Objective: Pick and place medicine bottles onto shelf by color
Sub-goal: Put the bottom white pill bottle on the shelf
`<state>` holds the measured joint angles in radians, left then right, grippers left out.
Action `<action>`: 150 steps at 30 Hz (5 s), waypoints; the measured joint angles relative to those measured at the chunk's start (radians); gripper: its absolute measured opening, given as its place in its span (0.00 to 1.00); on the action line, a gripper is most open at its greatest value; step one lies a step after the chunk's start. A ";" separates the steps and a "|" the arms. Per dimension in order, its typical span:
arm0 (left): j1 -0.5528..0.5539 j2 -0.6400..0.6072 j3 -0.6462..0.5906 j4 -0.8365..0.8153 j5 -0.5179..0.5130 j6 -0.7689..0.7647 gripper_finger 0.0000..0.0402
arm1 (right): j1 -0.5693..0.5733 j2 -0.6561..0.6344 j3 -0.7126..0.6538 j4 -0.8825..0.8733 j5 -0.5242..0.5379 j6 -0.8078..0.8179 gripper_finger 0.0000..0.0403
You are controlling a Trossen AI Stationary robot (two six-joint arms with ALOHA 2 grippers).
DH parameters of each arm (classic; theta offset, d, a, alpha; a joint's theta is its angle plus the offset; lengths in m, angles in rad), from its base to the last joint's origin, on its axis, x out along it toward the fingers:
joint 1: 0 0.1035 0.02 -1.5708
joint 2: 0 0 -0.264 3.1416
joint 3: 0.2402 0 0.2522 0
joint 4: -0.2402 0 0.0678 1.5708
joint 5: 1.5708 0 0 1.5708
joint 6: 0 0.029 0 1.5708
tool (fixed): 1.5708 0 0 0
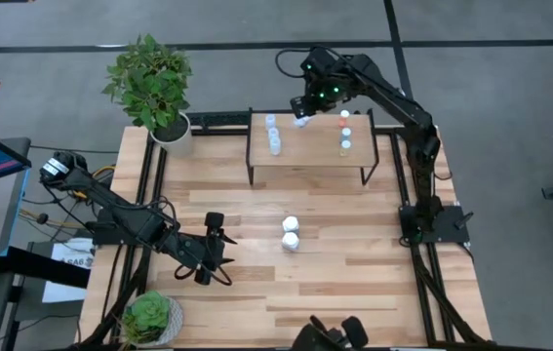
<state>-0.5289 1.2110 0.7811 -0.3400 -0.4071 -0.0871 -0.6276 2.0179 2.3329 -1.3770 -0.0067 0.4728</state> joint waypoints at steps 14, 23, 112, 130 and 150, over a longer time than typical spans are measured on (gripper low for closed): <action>0.000 0.000 0.000 0.001 0.000 0.011 0.50 | 0.005 0.029 0.014 -0.005 -0.019 0.051 0.42; 0.000 0.000 0.000 0.000 0.000 0.012 0.50 | 0.006 0.033 0.012 -0.061 -0.017 0.050 0.42; 0.000 0.000 0.000 -0.009 0.027 0.023 0.50 | 0.212 -0.047 -0.173 -0.191 0.105 -0.153 0.22; 0.000 0.000 0.000 -0.009 0.031 0.041 0.50 | 0.190 -0.048 -0.250 0.038 0.143 -0.159 0.11; 0.000 0.000 0.000 -0.009 0.031 0.040 0.50 | 0.154 -0.048 -0.250 0.111 0.168 -0.159 0.04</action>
<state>-0.5289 1.2106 0.7811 -0.3492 -0.3763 -0.0475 -0.4740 1.9697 2.0827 -1.2661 0.1611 0.3141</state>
